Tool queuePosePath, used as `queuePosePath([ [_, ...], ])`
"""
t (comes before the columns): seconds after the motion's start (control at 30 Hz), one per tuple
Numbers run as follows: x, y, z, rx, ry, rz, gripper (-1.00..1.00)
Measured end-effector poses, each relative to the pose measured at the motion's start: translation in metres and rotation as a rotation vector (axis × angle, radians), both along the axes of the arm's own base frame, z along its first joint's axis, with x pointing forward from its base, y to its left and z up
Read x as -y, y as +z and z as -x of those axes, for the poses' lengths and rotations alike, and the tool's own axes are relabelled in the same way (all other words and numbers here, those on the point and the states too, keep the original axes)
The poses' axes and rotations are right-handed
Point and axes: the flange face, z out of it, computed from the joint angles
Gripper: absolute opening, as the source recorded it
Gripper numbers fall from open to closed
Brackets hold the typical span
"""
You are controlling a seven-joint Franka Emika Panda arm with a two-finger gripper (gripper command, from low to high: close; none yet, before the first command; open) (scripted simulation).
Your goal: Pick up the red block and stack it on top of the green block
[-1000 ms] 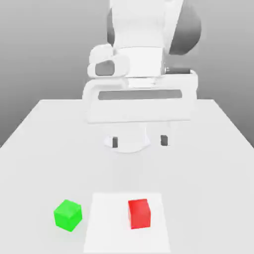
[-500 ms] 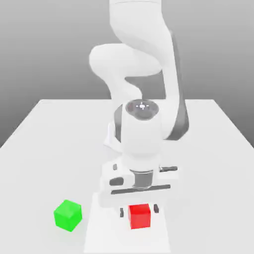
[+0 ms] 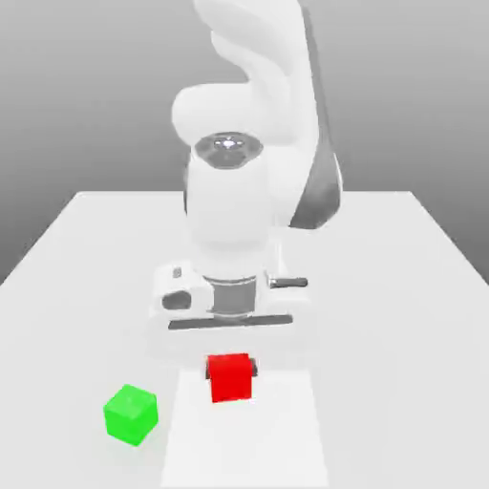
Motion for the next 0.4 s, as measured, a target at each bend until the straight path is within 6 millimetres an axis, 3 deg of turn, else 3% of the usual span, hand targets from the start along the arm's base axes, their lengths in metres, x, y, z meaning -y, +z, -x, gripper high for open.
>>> queuePosePath([
  [0.1,0.067,0.012,0.013,0.0,-0.077,-0.003,-1.0],
  [0.13,0.085,0.007,0.019,0.001,-0.108,-0.004,-1.0],
  [0.27,0.069,-0.032,0.011,0.001,-0.056,-0.005,-1.0],
  [0.3,0.069,-0.043,0.011,0.001,-0.055,-0.005,1.0],
  [0.4,0.069,-0.043,0.011,0.001,-0.055,-0.005,1.0],
])
